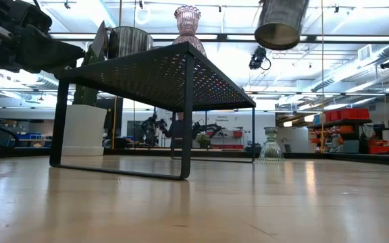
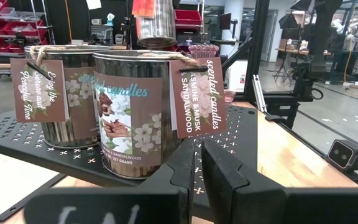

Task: Pick & Place candle stick holders
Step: Put the silver scented candle on the shelf

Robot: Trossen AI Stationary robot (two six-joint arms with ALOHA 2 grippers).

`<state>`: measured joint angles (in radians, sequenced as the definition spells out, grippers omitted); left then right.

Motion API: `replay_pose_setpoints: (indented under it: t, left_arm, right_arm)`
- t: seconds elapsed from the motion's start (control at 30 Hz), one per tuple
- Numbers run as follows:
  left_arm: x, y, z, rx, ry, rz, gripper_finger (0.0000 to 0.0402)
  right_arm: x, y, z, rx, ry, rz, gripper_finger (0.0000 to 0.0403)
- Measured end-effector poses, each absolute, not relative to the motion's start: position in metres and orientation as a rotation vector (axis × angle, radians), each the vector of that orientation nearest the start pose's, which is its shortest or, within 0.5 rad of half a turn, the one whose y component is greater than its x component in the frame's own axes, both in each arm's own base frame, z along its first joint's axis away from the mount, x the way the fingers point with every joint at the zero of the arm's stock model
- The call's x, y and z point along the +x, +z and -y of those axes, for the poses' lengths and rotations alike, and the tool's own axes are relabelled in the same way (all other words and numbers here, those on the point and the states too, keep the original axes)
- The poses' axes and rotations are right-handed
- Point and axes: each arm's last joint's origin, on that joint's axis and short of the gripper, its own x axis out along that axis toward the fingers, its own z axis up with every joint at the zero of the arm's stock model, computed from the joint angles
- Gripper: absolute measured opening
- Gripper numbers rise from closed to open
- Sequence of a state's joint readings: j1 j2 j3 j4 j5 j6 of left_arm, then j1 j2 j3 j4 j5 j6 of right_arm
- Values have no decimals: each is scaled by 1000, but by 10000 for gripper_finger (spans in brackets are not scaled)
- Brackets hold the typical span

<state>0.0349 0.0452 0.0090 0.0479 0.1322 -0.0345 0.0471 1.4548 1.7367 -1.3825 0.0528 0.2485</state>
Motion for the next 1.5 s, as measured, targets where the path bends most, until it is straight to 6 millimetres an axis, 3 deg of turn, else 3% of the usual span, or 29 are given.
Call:
replay_pose_setpoints:
  t: [0.47,1.07,1.5]
  left_arm:
    - [100,168,0,-34,-97,10,34]
    - [100,168,0,-34,-97,10,34]
    - [100,168,0,-34,-97,10,34]
  right_arm:
    - [287,423,9,159,-185,-1124,364]
    - [323,392,40,133,-243,-1241,364]
    - [332,387,52,16,-166,-1233,364]
